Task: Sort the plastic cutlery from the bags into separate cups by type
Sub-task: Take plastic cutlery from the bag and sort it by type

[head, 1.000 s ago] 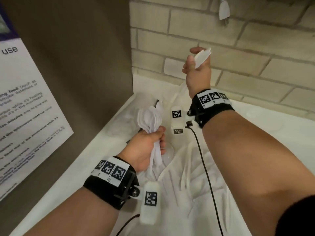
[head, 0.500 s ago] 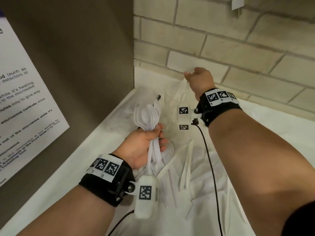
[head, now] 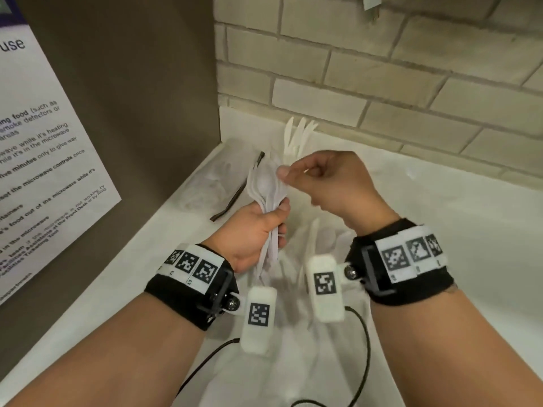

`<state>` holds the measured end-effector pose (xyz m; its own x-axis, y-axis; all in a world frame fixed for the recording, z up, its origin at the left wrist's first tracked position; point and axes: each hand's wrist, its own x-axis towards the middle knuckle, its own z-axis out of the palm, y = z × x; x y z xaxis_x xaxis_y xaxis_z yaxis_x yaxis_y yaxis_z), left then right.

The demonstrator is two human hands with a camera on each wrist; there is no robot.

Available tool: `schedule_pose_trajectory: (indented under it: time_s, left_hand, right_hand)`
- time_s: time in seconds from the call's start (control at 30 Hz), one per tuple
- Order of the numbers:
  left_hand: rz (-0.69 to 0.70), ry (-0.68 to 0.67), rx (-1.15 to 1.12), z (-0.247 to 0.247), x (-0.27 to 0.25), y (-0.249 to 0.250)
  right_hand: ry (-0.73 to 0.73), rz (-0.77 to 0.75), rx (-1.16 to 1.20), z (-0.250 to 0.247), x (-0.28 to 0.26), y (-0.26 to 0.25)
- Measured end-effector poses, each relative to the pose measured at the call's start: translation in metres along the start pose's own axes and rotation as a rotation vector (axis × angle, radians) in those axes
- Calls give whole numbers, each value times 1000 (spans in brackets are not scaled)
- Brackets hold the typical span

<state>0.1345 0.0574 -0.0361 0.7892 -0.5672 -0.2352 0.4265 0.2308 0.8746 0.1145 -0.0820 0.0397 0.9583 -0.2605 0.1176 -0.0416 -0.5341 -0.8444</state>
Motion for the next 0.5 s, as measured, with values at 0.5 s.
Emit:
schedule_pose_trajectory:
  time_s: [0.5]
  left_hand:
    - [-70, -126, -71, 18, -8, -9]
  right_hand:
    - [99, -31, 232, -10, -29, 4]
